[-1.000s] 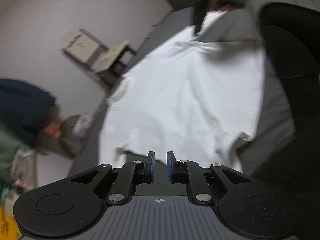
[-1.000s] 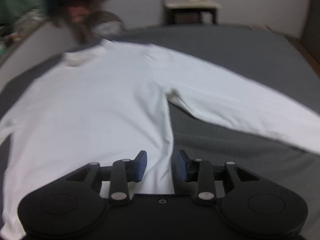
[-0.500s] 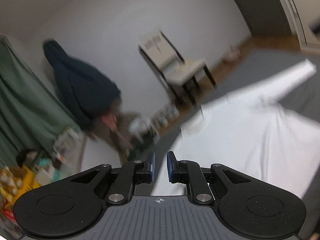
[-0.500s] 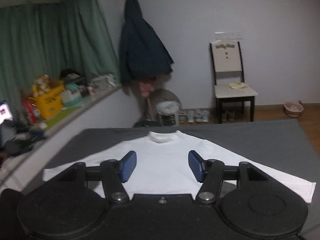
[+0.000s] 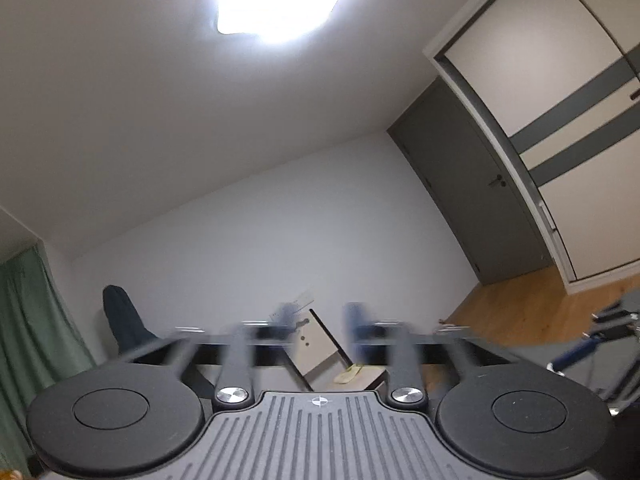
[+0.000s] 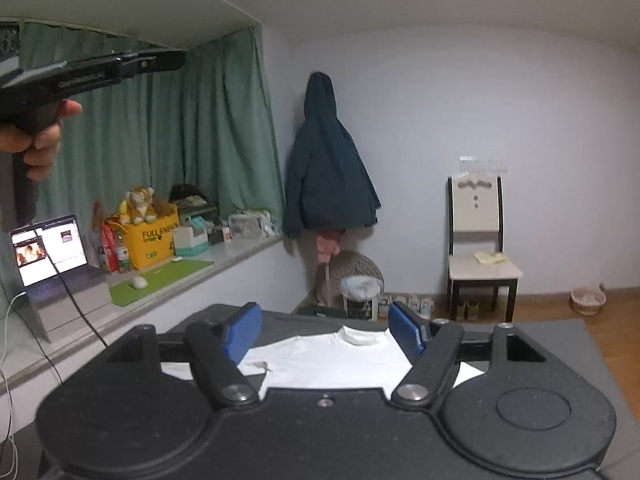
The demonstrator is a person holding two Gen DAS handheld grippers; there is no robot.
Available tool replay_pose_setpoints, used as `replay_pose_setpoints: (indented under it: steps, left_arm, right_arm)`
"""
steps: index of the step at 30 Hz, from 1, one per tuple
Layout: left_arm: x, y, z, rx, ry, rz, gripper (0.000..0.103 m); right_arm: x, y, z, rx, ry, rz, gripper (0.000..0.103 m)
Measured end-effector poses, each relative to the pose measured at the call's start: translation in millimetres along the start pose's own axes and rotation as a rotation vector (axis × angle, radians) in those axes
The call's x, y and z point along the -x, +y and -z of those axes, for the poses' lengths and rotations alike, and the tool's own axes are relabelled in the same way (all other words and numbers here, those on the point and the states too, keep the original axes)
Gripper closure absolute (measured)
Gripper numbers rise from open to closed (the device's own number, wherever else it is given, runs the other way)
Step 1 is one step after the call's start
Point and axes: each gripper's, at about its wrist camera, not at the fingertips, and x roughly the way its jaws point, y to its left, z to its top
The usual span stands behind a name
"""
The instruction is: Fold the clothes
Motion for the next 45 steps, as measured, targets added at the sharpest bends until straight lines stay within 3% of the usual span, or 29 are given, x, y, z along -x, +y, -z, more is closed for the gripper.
replay_pose_setpoints:
  steps: [2,4,8,12,15,18,21,24,28,31,34,39,42,43,44,45]
  left_arm:
    - [26,-8,13,-0.008,-0.010,0.006,0.000]
    - [39,-11,31,0.011,0.042,0.022,0.000]
    - [31,-17,94,0.070,0.217,0.127,0.000]
    - [-20,-33,187,0.101,0.454,0.159,0.000]
    - [-54,-46,274,0.125,0.676,0.134,0.000]
    - [-65,-60,351,0.159,0.866,0.090,0.000]
    - [-68,-71,408,0.345,1.002,0.075,0.000]
    - [-68,-90,456,0.452,1.104,0.016,0.000]
    - [-74,-107,493,0.446,1.159,-0.097,0.000]
    - [-81,-116,514,0.454,1.180,-0.192,0.007]
    - [-84,-124,529,0.555,1.185,-0.271,0.022]
    - [-74,-137,537,0.742,1.134,-0.301,0.023]
    - [-72,-147,538,0.707,1.097,-0.399,0.023]
    - [-71,-148,539,0.704,1.086,-0.436,0.027]
    - [-70,-145,541,0.724,1.077,-0.474,0.040]
    - [-70,-142,545,0.760,1.075,-0.488,0.045]
  right_arm:
    - [3,15,0,0.032,0.006,0.016,0.030]
    - [5,30,0,0.063,0.012,0.032,0.028]
    - [4,59,4,0.134,0.034,0.069,0.023]
    - [-23,73,52,0.184,0.132,0.123,0.023]
    - [-42,68,100,0.161,0.225,0.151,0.024]
    - [-64,57,146,0.106,0.293,0.171,0.024]
    - [-98,64,174,0.099,0.313,0.144,0.024]
    - [-136,78,202,0.109,0.332,0.109,0.024]
    - [-194,115,230,0.188,0.370,0.054,0.026]
    - [-214,123,244,0.164,0.358,0.000,0.026]
    - [-212,119,253,0.110,0.323,-0.024,0.026]
    - [-206,109,261,0.096,0.335,-0.045,0.026]
    - [-206,111,261,0.113,0.336,-0.047,0.026]
    - [-206,112,261,0.119,0.335,-0.047,0.026]
    - [-206,113,261,0.125,0.335,-0.046,0.026]
    - [-205,115,260,0.131,0.332,-0.043,0.026]
